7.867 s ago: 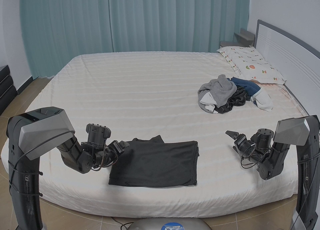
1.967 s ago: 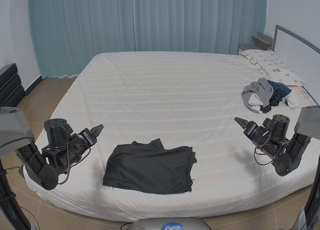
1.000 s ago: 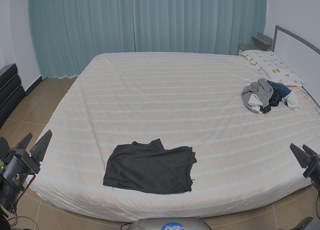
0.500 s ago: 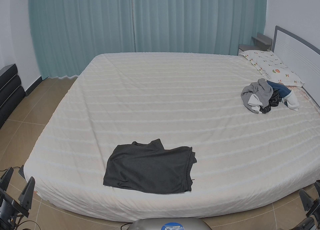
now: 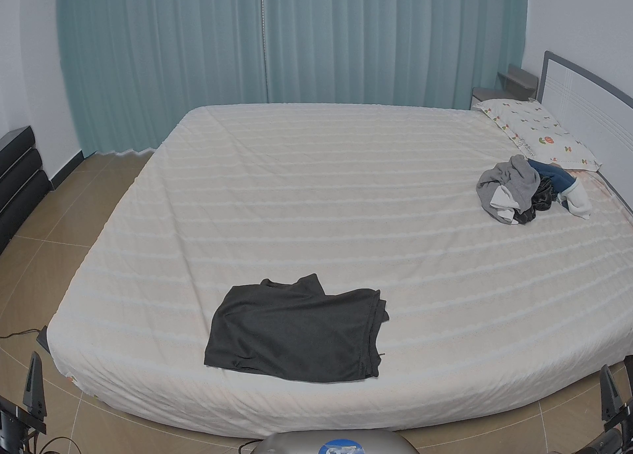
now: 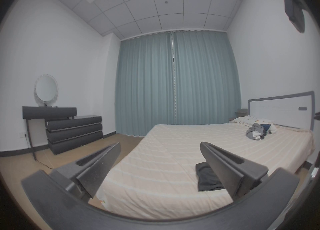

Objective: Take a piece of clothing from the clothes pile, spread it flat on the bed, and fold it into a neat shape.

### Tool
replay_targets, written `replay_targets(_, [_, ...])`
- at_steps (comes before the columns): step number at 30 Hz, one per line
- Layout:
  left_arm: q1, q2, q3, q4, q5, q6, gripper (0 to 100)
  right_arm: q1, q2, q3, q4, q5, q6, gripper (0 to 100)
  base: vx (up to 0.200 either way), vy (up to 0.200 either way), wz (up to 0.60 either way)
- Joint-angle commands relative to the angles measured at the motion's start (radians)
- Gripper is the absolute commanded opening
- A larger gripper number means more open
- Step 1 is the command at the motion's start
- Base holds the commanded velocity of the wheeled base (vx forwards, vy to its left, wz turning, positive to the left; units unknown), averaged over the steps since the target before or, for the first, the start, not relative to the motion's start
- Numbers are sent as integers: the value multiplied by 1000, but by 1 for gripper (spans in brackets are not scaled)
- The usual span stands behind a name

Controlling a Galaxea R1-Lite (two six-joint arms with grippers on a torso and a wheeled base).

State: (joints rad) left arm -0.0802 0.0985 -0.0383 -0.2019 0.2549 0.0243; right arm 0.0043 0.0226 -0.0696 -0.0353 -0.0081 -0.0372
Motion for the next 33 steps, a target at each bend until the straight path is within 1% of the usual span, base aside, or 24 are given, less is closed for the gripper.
replay_targets(1, [76,-89,38,15,-31,56,100,-10,-23,68,-12,19,-26,100,0,0,0])
replay_targets(3, [76,-88,38,50,-65,48,100,-12,-23,68,14,10,25,100,0,0,0])
replay_targets(4, [76,-88,38,64,-78,48,100,-12,-23,65,29,5,36,100,0,0,0])
replay_targets(6, [76,-88,38,111,-117,42,100,-10,-23,57,61,8,36,100,0,0,0])
replay_targets(7, [76,-88,38,111,-117,42,100,-10,-23,57,61,8,36,100,0,0,0])
replay_targets(8, [76,-88,38,148,-164,31,100,-12,-23,57,66,16,23,100,0,0,0])
replay_targets(9, [76,-88,38,145,-180,28,100,-12,-23,57,66,16,23,100,0,0,0])
replay_targets(11, [76,-88,38,139,-263,19,100,-10,-23,60,60,19,20,100,0,0,0])
replay_targets(12, [76,-88,38,139,-276,19,100,-10,-23,62,58,20,23,100,0,0,0])
replay_targets(14, [76,-88,38,139,-335,-14,100,-10,-23,62,57,30,25,100,0,0,0])
replay_targets(15, [76,-88,38,141,-347,-20,100,-10,-23,63,55,31,26,100,0,0,0])
replay_targets(16, [76,-88,38,144,-352,-24,100,-10,-23,63,54,30,28,100,0,0,0])
replay_targets(21, [76,-88,38,147,-313,-27,100,-9,-23,65,49,30,34,100,0,0,0])
replay_targets(22, [76,-89,38,160,-290,-10,100,-9,-23,65,49,30,30,100,0,0,0])
replay_targets(24, [76,-92,38,220,-258,-10,100,-9,-23,65,49,30,30,100,0,0,0])
replay_targets(29, [76,-91,38,214,-256,-10,100,-9,-23,65,49,30,28,100,0,0,0])
replay_targets(30, [76,-91,38,207,-273,-18,100,-9,-23,65,51,30,28,100,0,0,0])
replay_targets(33, [76,-94,38,207,-273,-15,100,-9,-23,65,51,30,33,100,0,0,0])
